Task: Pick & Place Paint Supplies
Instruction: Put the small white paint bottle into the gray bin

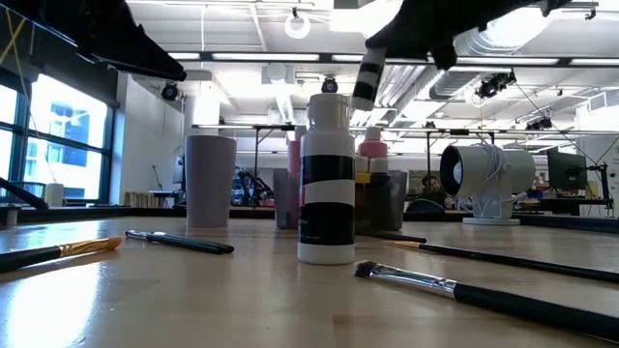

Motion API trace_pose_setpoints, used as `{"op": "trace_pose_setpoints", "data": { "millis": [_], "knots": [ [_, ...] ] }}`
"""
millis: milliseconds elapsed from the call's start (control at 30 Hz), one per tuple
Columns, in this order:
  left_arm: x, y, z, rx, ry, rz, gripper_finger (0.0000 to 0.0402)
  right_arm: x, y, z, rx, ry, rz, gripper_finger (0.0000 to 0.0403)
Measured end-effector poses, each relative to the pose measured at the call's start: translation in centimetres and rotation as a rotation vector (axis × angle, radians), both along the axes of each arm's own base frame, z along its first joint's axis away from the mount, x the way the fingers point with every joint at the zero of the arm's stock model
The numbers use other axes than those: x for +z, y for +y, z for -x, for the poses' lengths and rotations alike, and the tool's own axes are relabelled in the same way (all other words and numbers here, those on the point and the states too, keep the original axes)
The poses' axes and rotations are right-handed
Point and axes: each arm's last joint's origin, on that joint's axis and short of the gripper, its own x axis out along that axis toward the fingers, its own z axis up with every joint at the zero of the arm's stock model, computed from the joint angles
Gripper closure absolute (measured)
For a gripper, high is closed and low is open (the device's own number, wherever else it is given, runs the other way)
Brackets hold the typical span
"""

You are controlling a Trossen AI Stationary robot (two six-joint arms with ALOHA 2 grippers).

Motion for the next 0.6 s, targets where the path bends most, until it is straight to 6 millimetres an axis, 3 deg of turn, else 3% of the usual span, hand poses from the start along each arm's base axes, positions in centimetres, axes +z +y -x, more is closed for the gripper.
{"op": "trace_pose_setpoints", "data": {
  "millis": [600],
  "knots": [
    [-0.2, 0.0, 0.1, 0.000, 0.017, -0.010, 0.0190, -3.8, -3.3, -2.7, -0.111, 0.104, -0.020, 0.0291]
  ]
}}
